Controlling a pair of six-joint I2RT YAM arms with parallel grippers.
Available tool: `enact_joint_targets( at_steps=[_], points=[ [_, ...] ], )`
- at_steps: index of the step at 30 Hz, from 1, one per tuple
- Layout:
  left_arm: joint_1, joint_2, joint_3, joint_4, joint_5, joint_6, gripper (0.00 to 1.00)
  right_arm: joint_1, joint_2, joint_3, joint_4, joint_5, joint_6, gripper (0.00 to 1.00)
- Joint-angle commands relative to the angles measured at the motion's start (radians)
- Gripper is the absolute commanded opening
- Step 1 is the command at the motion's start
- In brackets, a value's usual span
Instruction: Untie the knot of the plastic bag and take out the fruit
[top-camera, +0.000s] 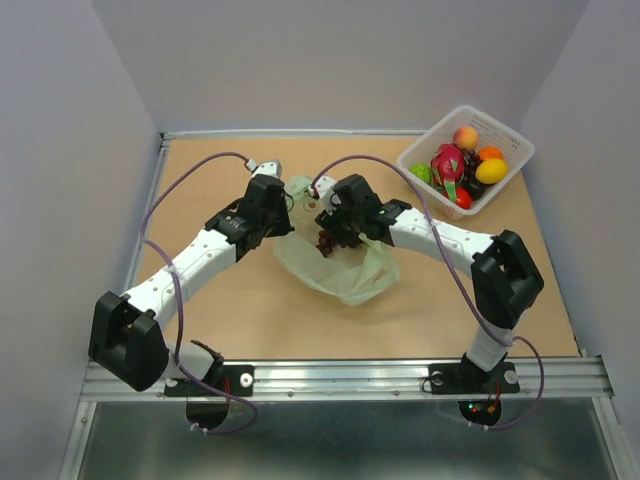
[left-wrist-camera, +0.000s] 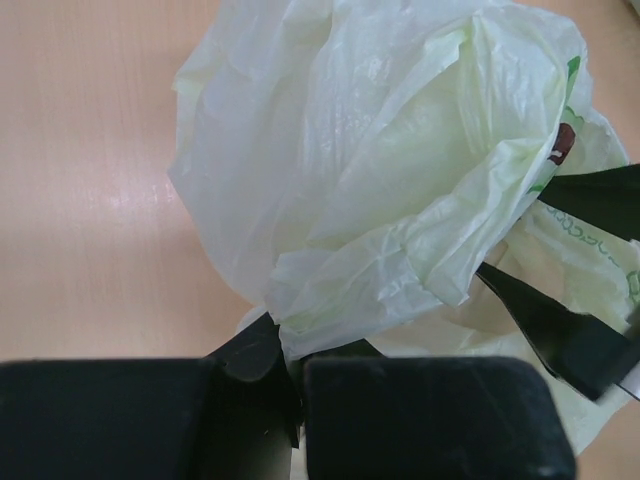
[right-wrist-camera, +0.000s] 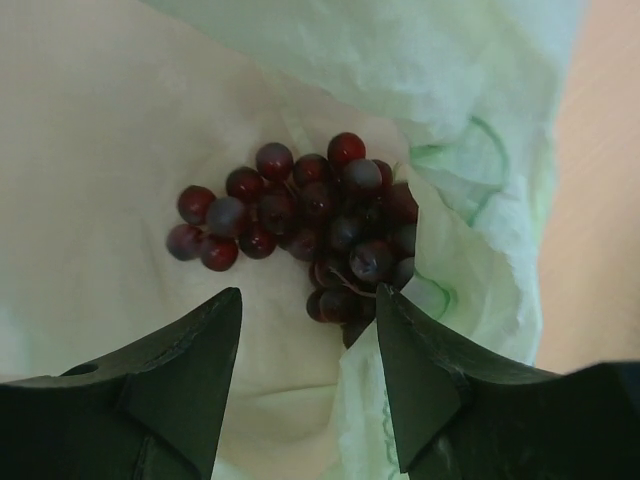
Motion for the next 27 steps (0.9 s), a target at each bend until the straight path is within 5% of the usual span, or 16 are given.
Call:
enact_joint_targets(
  at_steps=[1, 5, 18, 21, 25, 27],
  points=[
    [0.002, -0.026, 0.032, -0.004, 0.013, 0.005, 0.06, 0.003, 0.082, 0.01, 0.015, 0.13, -0.079, 0.64],
    [0.002, -0.037, 0.02, -0.004, 0.03, -0.007, 0.06, 0.003, 0.116, -0.007, 0.113, 0.258, -0.14, 0.82],
    [0.001, -0.057, -0.025, -0.007, 0.034, -0.02, 0.06, 0.001, 0.284, 0.009, 0.156, 0.275, -0.158, 0.82],
    [0.001, -0.047, -0.025, -0.007, 0.036, -0.015, 0.06, 0.001, 0.291, 0.006, 0.161, 0.254, -0.139, 0.69],
    [0.002, -0.03, -0.023, -0.005, 0.036, -0.009, 0.06, 0.001, 0.263, -0.002, 0.159, 0.217, -0.113, 0.16],
    [0.001, -0.025, -0.022, -0.002, 0.034, -0.006, 0.06, 0.001, 0.245, -0.007, 0.158, 0.183, -0.102, 0.12]
  ],
)
